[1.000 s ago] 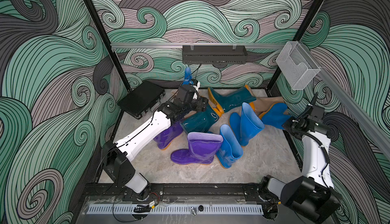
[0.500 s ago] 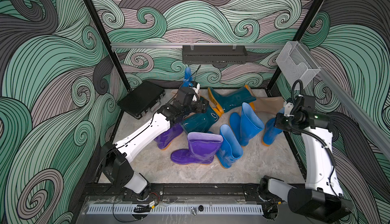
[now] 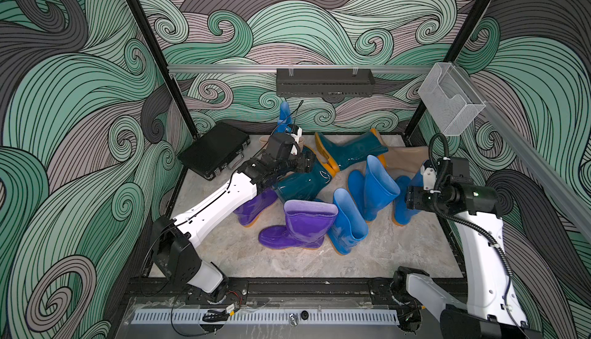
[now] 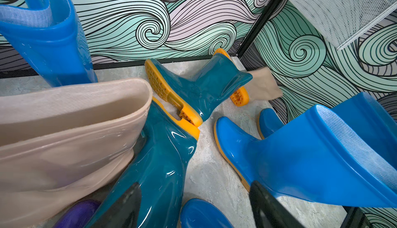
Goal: Match and arrange rain boots in pairs
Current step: Adjust the rain boot at the center of the board.
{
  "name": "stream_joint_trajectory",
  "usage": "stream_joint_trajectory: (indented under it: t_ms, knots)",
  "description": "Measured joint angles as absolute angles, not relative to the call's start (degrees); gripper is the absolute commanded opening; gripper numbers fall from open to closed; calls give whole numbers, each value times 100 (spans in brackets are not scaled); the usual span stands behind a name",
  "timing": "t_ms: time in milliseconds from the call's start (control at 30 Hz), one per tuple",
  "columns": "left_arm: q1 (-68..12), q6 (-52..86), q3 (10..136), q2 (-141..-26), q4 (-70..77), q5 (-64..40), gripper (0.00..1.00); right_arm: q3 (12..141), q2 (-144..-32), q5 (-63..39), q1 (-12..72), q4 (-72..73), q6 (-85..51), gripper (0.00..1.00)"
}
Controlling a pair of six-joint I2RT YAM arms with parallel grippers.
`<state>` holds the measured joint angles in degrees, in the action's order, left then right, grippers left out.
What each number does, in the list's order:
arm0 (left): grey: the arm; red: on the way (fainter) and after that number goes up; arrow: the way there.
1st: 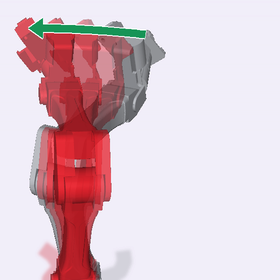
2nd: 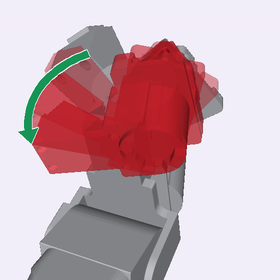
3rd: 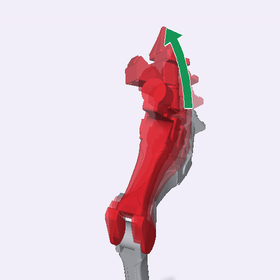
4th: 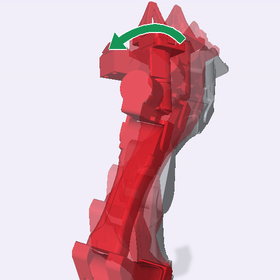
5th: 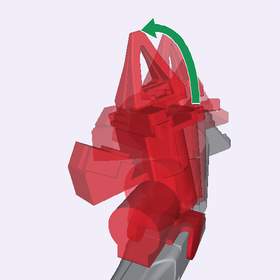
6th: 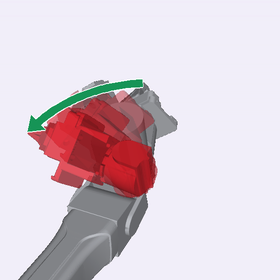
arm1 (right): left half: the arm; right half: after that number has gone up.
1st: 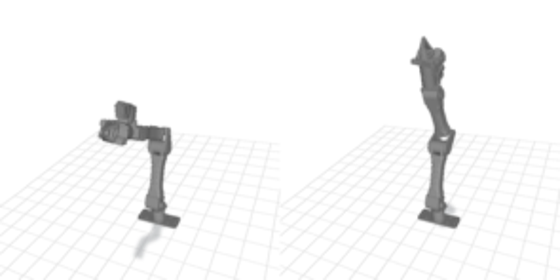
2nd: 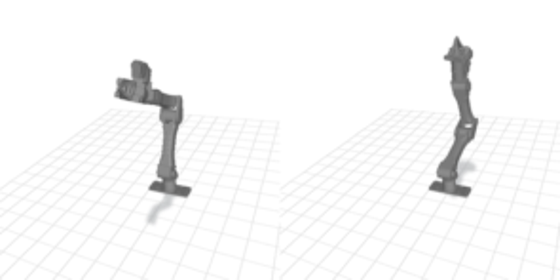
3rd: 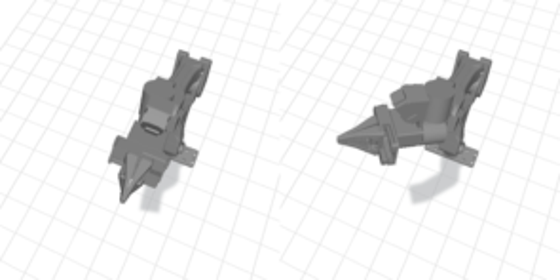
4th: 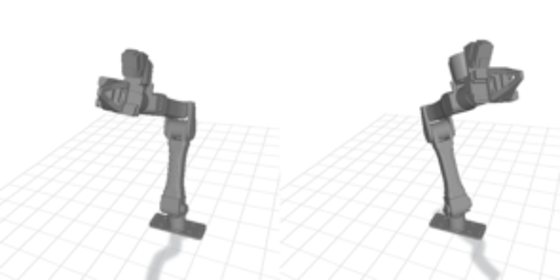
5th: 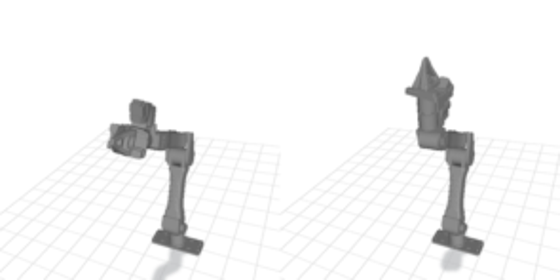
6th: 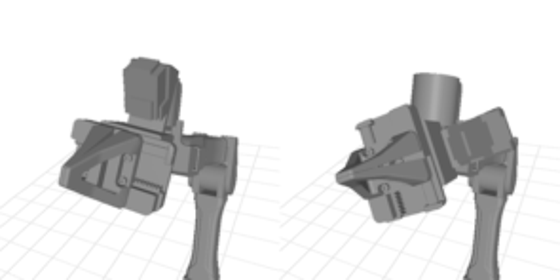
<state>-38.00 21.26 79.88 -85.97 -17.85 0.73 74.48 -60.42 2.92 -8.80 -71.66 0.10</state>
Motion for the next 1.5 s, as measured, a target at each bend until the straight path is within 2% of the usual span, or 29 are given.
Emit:
stream_joint_trajectory:
  t_ms: [333,567,600,633,733,767,867,1033,1267,1500]
  knots:
    - [-3798,2005,7988,-8597,-1796,80,80,8451,-7004,1092,-919,-7435,-790,99]
    - [-3791,1846,7988,-8597,-1798,97,80,8731,-7690,1160,-996,-7572,-851,98]
    - [-3782,1833,7988,-8597,-1800,99,80,8733,-7830,1153,-1000,-7575,-823,92]
    - [-3767,1813,7988,-8597,-1802,102,80,8733,-7955,1138,-1000,-7585,-790,81]
    - [-3706,1780,7988,-8595,-1824,108,81,8750,-8213,954,-1004,-7625,-491,35]
    - [-3682,1769,7988,-8591,-1824,110,81,8772,-8239,891,-1004,-7638,-373,24]
    - [-3616,1745,7988,-8571,-1815,115,81,8871,-8206,718,-1002,-7669,119,0]
    - [-3522,1715,7988,-8567,-1789,106,80,8753,-7754,484,-893,-7719,882,0]
    - [-3387,1693,7988,-8613,-1726,40,81,8342,-6532,163,-755,-7634,1872,0]
    - [-3376,1695,7988,-8635,-1686,-71,81,8119,-6641,1,-755,-7293,2226,0]
